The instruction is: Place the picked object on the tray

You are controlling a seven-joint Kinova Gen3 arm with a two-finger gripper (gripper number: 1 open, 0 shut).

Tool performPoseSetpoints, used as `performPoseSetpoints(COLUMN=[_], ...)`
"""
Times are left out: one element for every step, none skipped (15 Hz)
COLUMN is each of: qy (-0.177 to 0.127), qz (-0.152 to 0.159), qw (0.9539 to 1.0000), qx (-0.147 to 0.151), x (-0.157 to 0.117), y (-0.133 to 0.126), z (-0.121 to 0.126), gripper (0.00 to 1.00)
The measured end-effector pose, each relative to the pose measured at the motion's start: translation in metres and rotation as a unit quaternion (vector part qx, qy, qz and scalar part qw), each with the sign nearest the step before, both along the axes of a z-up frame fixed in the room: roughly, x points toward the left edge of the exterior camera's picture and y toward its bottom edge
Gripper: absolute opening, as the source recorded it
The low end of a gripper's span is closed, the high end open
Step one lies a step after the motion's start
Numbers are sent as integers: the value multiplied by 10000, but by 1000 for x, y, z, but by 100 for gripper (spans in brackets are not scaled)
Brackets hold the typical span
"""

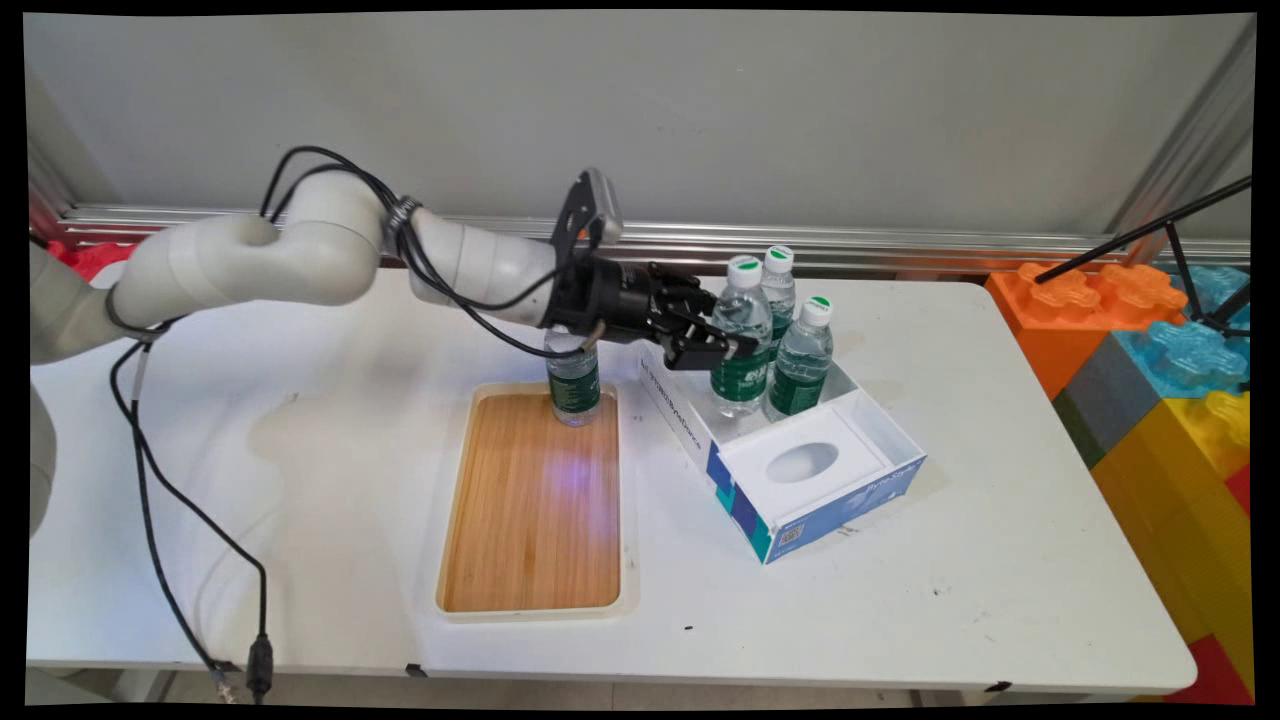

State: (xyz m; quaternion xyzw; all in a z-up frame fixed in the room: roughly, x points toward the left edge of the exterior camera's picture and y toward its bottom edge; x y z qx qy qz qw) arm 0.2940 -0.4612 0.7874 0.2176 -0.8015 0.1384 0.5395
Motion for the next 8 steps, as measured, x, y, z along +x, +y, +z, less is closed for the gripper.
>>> performPoseSetpoints(qy=[15, 34, 44, 49, 57, 59, 55, 46], qz=[3, 4, 1, -6, -21, -49, -81, -111], qw=[10000, 10000, 10000, 10000, 10000, 9999, 9999, 9998], qx=[10, 25, 41, 54, 74, 95, 117, 131], x=[3, 8, 11, 13, 17, 21, 25, 29], y=[2, 6, 9, 11, 15, 19, 24, 28], z=[4, 10, 13, 15, 19, 22, 24, 26], gripper=[0, 0, 0, 0, 0, 0, 0, 0])
